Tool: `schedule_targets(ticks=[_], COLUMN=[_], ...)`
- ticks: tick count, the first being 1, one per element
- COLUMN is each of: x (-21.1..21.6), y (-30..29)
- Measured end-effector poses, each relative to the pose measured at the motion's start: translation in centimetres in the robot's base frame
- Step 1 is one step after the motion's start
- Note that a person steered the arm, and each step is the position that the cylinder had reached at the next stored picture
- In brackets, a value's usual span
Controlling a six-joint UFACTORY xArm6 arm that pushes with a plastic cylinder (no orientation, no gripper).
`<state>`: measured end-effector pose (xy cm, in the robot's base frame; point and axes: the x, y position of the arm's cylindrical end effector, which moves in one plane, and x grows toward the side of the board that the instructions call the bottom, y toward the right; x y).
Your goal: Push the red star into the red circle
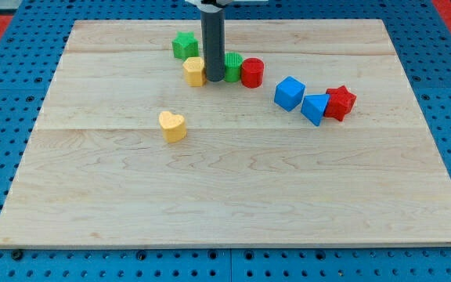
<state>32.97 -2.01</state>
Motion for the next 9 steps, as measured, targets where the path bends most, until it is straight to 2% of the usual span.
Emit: schedule_targets(ticks=[1, 2, 3, 4, 5, 6, 7, 9], x=[-1.3, -0.2, 3.3, 4.9, 6.0, 10.7, 16.5, 11.1], y=[-4.5, -5.0, -3.1, 2.3, 5.0, 5.6, 17.7, 21.3])
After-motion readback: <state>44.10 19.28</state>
